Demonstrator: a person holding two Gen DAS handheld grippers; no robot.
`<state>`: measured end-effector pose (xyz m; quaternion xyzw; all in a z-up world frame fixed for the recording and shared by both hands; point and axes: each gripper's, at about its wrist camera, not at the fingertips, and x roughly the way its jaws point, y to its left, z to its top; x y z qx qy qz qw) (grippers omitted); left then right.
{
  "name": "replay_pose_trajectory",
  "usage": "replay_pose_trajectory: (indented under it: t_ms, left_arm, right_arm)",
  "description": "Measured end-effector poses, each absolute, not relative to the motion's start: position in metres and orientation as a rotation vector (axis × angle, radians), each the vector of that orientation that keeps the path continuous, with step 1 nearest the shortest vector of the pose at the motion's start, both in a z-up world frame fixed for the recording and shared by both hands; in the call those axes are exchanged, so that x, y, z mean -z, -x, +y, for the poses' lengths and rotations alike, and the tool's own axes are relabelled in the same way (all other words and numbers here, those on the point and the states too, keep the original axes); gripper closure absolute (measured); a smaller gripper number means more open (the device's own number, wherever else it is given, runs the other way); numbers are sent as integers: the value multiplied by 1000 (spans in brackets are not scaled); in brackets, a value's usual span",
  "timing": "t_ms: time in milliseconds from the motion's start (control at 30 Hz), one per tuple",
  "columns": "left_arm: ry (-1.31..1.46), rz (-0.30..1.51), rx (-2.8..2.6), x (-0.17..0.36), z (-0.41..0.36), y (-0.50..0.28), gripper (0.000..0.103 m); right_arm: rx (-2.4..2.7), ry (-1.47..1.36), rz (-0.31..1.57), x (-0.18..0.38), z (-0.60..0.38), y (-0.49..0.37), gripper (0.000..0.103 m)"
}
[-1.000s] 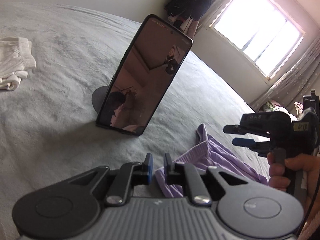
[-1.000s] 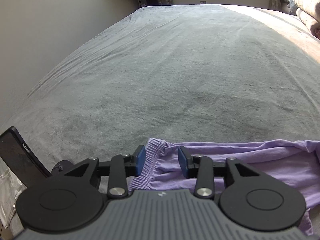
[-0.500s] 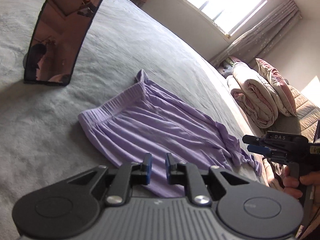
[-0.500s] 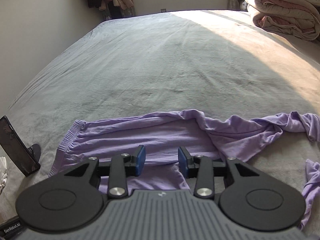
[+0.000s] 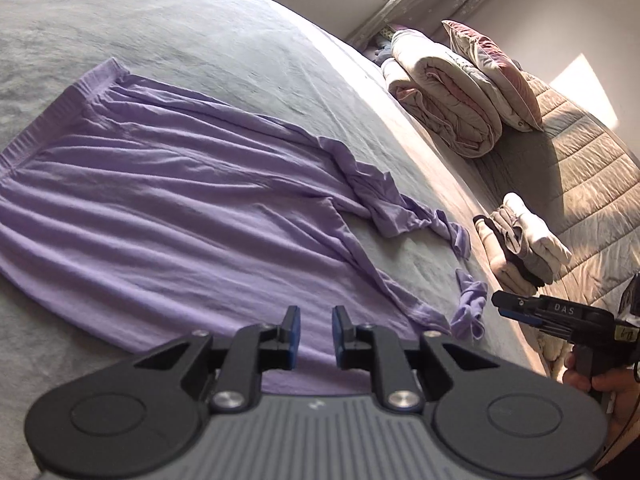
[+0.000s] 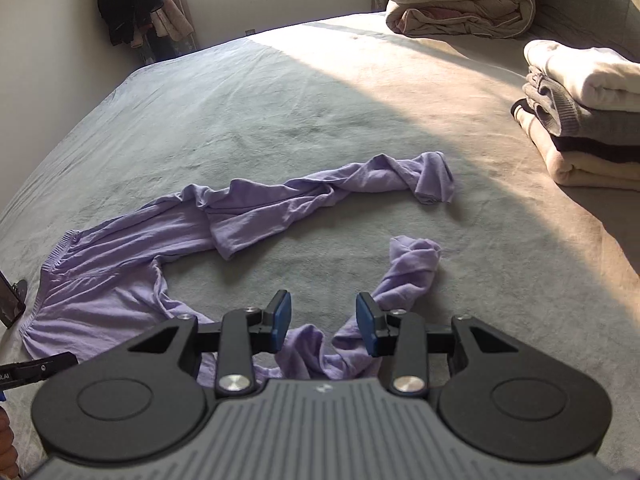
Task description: Fold clothes
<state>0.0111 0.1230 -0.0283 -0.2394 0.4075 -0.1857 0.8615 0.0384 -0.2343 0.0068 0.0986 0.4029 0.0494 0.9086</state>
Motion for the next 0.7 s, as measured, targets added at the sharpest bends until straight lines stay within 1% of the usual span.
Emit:
replay_pose_trajectory:
  t_ms: [67, 133, 200, 333, 500, 700]
  left_arm:
    - [480, 865, 430, 29, 105, -14, 87]
    - [452, 873, 474, 29, 86, -17, 84]
    - [422, 886, 521, 28, 69, -17, 83]
    - [348, 897, 642, 22, 29, -13, 79]
    - [258, 871, 782, 15, -16, -4, 81]
    - [156, 922, 809, 22, -71, -21, 81]
  right_arm:
    - [-95, -227, 827, 1, -252, -33, 63]
    - [-91, -261, 812, 10, -266, -29, 63]
    - [-95, -308, 798, 20, -280, -27, 63]
    - [-47, -396, 875, 29, -289, -45, 63]
    - [-69, -480, 881, 32, -291, -64, 63]
    - [-49, -453, 910, 31, -307, -67, 63]
